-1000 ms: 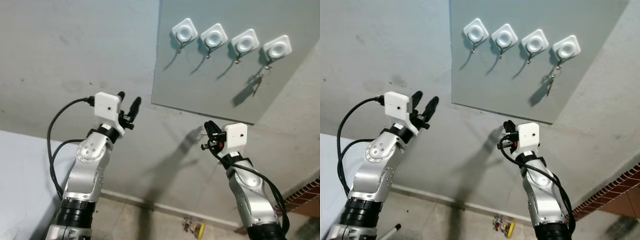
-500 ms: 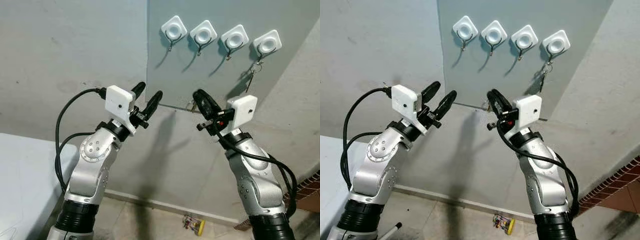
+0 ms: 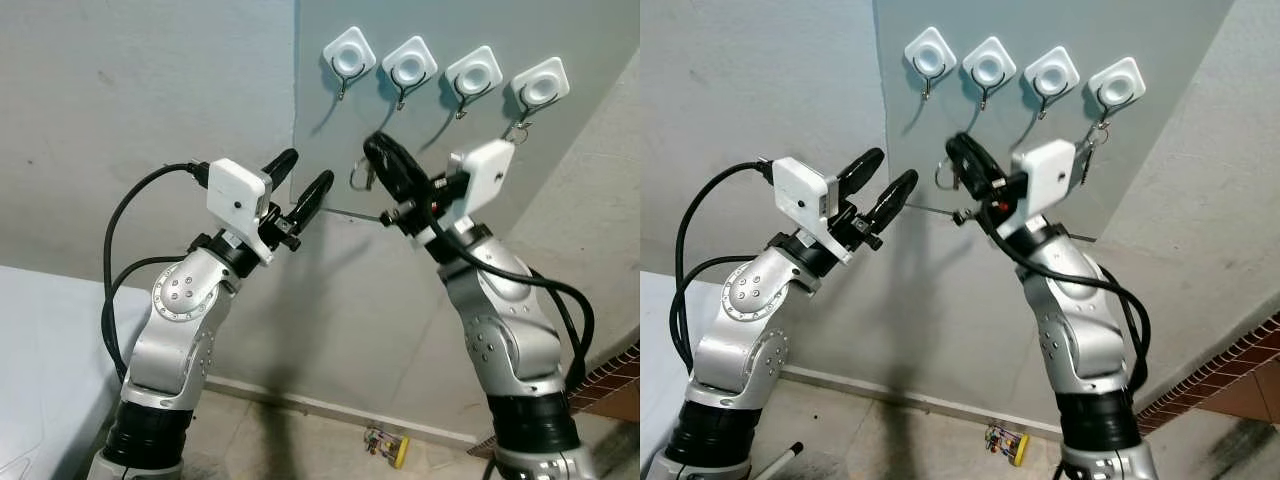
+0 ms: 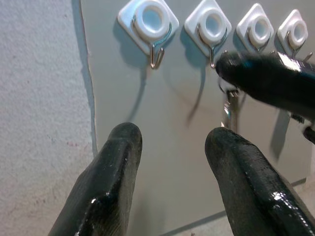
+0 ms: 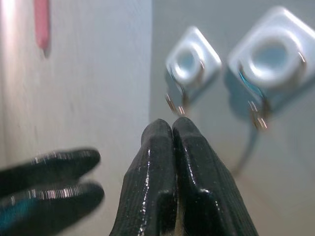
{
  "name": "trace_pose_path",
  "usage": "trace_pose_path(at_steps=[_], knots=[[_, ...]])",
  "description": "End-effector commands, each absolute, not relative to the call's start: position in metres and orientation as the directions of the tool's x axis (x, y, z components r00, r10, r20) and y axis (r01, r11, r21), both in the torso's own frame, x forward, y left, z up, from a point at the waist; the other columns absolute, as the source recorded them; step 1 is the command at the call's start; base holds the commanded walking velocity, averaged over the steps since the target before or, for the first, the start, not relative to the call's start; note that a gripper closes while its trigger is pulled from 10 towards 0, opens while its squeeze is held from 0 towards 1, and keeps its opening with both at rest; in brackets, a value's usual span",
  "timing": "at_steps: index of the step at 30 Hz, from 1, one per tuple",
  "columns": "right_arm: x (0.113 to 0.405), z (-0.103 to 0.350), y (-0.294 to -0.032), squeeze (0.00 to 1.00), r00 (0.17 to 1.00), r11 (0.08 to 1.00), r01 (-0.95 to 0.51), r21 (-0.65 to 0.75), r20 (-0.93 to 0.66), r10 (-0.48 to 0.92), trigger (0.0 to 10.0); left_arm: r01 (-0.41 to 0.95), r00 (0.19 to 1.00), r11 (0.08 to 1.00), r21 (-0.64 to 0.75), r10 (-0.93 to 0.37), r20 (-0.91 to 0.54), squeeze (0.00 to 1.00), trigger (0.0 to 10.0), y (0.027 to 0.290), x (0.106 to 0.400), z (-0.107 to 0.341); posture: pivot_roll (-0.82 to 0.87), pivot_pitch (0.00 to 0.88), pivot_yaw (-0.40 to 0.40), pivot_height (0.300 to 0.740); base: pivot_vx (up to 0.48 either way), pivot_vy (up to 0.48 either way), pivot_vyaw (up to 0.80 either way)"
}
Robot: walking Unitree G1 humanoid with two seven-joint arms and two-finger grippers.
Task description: Hang keys on a hook
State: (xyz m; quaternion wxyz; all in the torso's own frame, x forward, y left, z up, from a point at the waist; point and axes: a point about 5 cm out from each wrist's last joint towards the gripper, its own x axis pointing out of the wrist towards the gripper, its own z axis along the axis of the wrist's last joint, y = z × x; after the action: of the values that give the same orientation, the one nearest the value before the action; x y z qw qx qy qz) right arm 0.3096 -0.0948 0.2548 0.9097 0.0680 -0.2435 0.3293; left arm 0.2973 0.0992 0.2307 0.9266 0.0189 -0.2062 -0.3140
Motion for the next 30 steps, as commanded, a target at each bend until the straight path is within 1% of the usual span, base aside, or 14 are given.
trace_pose_path(at_steps=[1, 11, 17, 20, 30], knots=[[0.313, 0.26, -0.091, 0.0, 0.657, 0.765, -0.644, -0.017, 0.499, 0.565, 10.0, 0.576, 0.704, 0.798, 0.179, -0.595, 0.387, 0.0, 10.0, 0.099, 0.296, 0.239, 0.0, 0.067, -0.057, 0.74, 0.0, 0.0, 0.0], [0.326, 0.279, -0.077, 0.0, 0.652, 0.749, -0.66, 0.062, 0.542, 0.53, 10.0, 0.568, 0.705, 0.803, 0.18, -0.588, 0.397, 0.0, 10.0, 0.1, 0.296, 0.242, 0.01, 0.063, -0.065, 0.74, 0.0, 0.0, 0.0], [0.332, 0.287, -0.072, 0.0, 0.672, 0.762, -0.64, 0.101, 0.554, 0.492, 10.0, 0.569, 0.704, 0.802, 0.179, -0.588, 0.398, 0.0, 10.0, 0.099, 0.295, 0.243, 0.01, 0.063, -0.069, 0.74, 0.0, 0.0, 0.0], [0.334, 0.292, -0.07, 0.0, 0.698, 0.785, -0.607, 0.122, 0.555, 0.453, 10.0, 0.567, 0.705, 0.804, 0.178, -0.586, 0.399, 0.0, 10.0, 0.099, 0.295, 0.242, 0.01, 0.061, -0.071, 0.74, 0.0, 0.0, 0.0], [0.336, 0.302, -0.063, 0.0, 0.714, 0.798, -0.581, 0.157, 0.57, 0.407, 10.0, 0.564, 0.706, 0.806, 0.179, -0.583, 0.403, 0.0, 10.0, 0.098, 0.295, 0.243, 0.02, 0.051, -0.081, 0.74, 0.0, 0.0, 0.0]])
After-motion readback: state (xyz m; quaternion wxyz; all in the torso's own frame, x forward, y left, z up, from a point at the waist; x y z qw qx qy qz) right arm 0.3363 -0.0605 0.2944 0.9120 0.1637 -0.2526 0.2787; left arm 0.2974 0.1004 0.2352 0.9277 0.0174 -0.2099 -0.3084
